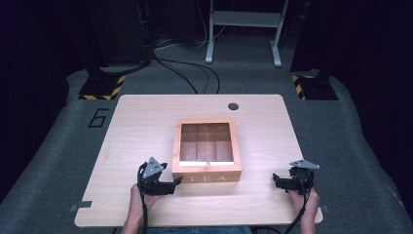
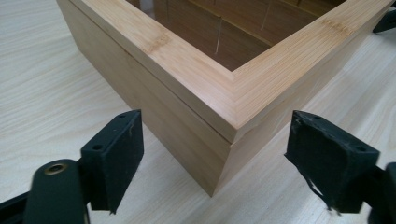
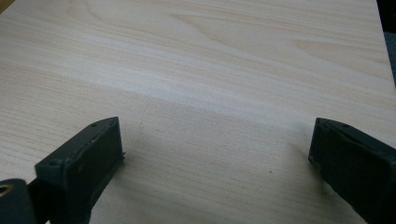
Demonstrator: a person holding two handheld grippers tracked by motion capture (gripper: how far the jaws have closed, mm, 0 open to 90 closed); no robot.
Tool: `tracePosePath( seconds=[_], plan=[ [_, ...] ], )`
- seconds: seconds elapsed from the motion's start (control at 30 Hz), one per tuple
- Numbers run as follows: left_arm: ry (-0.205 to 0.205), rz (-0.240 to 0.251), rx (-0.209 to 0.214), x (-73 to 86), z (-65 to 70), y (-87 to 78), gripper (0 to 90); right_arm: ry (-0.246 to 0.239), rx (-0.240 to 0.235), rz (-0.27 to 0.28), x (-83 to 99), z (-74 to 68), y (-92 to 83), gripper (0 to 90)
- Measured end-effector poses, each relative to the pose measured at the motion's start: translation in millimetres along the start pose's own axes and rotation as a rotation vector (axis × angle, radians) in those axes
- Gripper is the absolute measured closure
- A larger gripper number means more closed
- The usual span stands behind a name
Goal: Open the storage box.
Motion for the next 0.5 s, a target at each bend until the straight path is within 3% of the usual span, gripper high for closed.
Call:
tracePosePath(
  seconds=[0.17,0.23,0.33,0.5],
  plan=[
    [0.008,0.002,0.002,-0.1,1.1,2.2,32.9,-0.001,0.000,0.000,0.0,0.0,0.0,2.4],
    [0.002,0.009,0.011,-0.1,2.0,2.7,33.4,-0.001,0.000,0.000,0.0,0.0,0.0,2.4],
    [0.020,0.010,0.021,0.1,4.0,1.9,39.1,-0.002,-0.001,0.000,0.1,0.0,0.0,2.4],
    [0.038,0.015,0.017,0.1,3.4,1.2,40.7,-0.002,-0.001,0.000,0.1,0.0,0.0,2.4]
  ],
)
Point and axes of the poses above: each handheld gripper's, and its own axes: y roughly forward along the jaws, x roughly out of its underside, z roughly to its right, the point moved 9 cm from there along y, roughly forward along the jaws, and after that the axes turned 6 degrees about x, right-handed, at the moved point
